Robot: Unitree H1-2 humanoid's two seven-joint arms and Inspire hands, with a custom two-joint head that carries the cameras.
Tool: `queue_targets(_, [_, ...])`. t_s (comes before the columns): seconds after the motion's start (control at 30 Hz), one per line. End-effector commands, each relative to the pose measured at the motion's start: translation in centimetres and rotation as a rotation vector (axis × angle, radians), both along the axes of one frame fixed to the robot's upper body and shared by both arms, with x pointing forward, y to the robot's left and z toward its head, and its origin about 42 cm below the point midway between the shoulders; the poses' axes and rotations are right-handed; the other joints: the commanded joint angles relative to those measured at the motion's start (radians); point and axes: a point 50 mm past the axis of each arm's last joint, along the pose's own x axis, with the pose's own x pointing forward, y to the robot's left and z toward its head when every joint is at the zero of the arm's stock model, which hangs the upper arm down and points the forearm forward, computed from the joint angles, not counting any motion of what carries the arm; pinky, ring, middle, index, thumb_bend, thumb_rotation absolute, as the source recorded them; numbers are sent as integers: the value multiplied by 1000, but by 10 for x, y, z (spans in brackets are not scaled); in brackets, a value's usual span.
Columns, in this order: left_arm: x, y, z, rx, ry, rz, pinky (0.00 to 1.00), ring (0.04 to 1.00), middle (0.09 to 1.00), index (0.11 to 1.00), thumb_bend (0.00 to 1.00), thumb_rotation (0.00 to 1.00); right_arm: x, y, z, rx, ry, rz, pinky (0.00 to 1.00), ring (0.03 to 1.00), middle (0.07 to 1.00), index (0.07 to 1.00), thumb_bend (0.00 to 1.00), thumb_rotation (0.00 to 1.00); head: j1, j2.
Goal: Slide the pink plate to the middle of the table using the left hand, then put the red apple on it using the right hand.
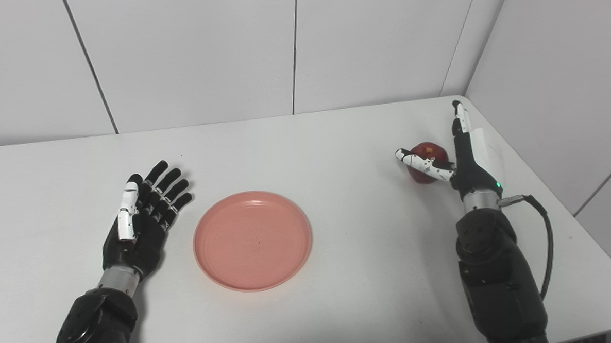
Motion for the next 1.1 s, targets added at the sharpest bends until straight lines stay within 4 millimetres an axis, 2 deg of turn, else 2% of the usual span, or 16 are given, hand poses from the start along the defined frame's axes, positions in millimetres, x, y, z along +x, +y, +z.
queue_targets(0.0, [-3,1,-7,16,51,9,861,868,877,867,359,1000,10,-3,22,-37,-81,9,837,967,1000,1000,1000,533,-2,0])
queue_targets(0.17, [-3,2,-7,14,54,7,865,868,877,869,360,1000,11,-3,19,-22,-72,16,855,981,1000,1000,1000,513,-3,4])
queue_targets(1.07, [-4,2,-8,21,55,4,863,873,880,874,364,1000,21,-14,12,-42,-49,6,791,910,964,1000,1000,428,-1,12])
